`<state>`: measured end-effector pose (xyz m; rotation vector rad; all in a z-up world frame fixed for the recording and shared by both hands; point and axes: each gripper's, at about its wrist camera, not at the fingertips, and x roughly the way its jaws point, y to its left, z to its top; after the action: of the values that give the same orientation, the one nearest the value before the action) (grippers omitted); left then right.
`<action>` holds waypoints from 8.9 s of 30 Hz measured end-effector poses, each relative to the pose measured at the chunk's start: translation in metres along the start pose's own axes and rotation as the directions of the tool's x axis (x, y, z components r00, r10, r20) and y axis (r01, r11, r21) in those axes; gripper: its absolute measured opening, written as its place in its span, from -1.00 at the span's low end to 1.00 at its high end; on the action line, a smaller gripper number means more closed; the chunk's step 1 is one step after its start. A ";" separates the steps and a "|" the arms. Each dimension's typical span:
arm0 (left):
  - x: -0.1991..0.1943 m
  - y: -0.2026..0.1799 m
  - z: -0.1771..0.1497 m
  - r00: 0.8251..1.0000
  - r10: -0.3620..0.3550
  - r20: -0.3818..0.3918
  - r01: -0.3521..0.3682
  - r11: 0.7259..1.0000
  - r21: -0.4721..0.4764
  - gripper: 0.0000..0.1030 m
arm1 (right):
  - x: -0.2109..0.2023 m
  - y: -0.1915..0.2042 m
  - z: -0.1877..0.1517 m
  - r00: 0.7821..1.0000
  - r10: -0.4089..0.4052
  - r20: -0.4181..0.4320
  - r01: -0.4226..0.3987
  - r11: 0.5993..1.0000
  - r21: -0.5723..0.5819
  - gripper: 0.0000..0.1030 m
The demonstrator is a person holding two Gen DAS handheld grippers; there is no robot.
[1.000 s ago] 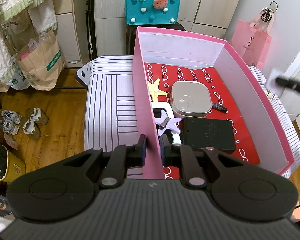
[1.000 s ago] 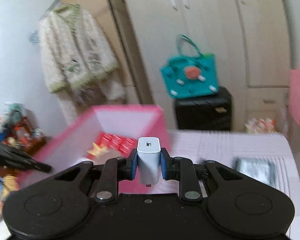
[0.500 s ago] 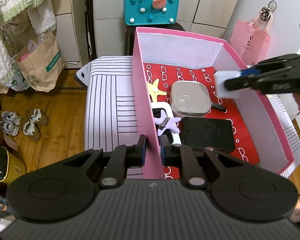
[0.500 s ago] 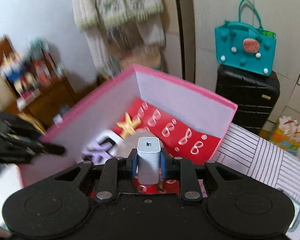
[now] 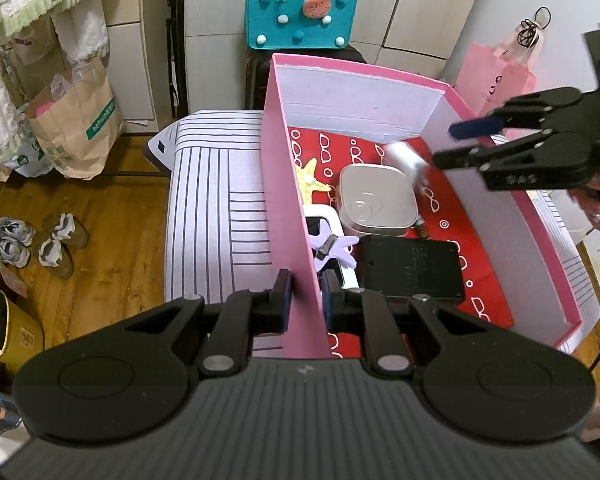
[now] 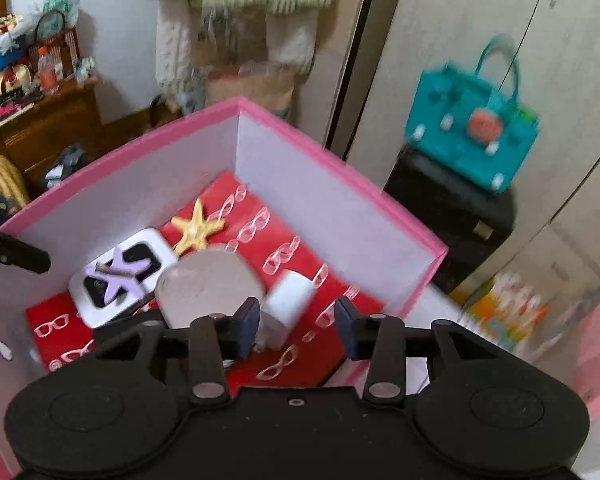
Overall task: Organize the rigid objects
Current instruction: 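Carry the white charger cube into the box and release it, then return the right gripper to the bed and grasp the silver keys, then carry the silver keys into the box, release, and move back to the bed, then grasp the cream plastic clip on the bed with the right gripper, then carry the cream clip into the pink box and open the right gripper, then return the right gripper to the bed and grasp the small keys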
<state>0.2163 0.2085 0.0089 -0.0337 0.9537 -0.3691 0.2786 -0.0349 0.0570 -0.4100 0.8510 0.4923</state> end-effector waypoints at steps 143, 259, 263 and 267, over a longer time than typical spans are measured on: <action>-0.001 -0.005 -0.001 0.999 0.037 0.000 -0.037 0.997 -0.065 -0.72 | -0.013 -0.092 -0.202 0.988 -0.077 0.136 -0.008 0.845 0.535 0.25; -0.004 0.003 -0.006 1.000 -0.001 0.026 0.003 0.995 -0.096 -0.72 | -0.002 -0.054 -0.169 0.981 0.046 0.187 -0.129 0.878 0.461 -0.91; -0.004 0.003 -0.006 1.000 -0.001 0.026 0.004 0.995 -0.097 -0.72 | -0.004 -0.063 -0.170 0.970 0.095 0.224 -0.199 0.838 0.508 -0.91; -0.004 0.004 -0.006 1.000 -0.002 0.026 0.004 0.995 -0.097 -0.72 | -0.013 -0.066 -0.166 0.965 0.092 0.245 -0.209 0.833 0.513 -0.91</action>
<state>0.2106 0.2140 0.0081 -0.1287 0.9453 -0.3241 0.2077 -0.1791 -0.0223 0.2289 0.7783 0.4126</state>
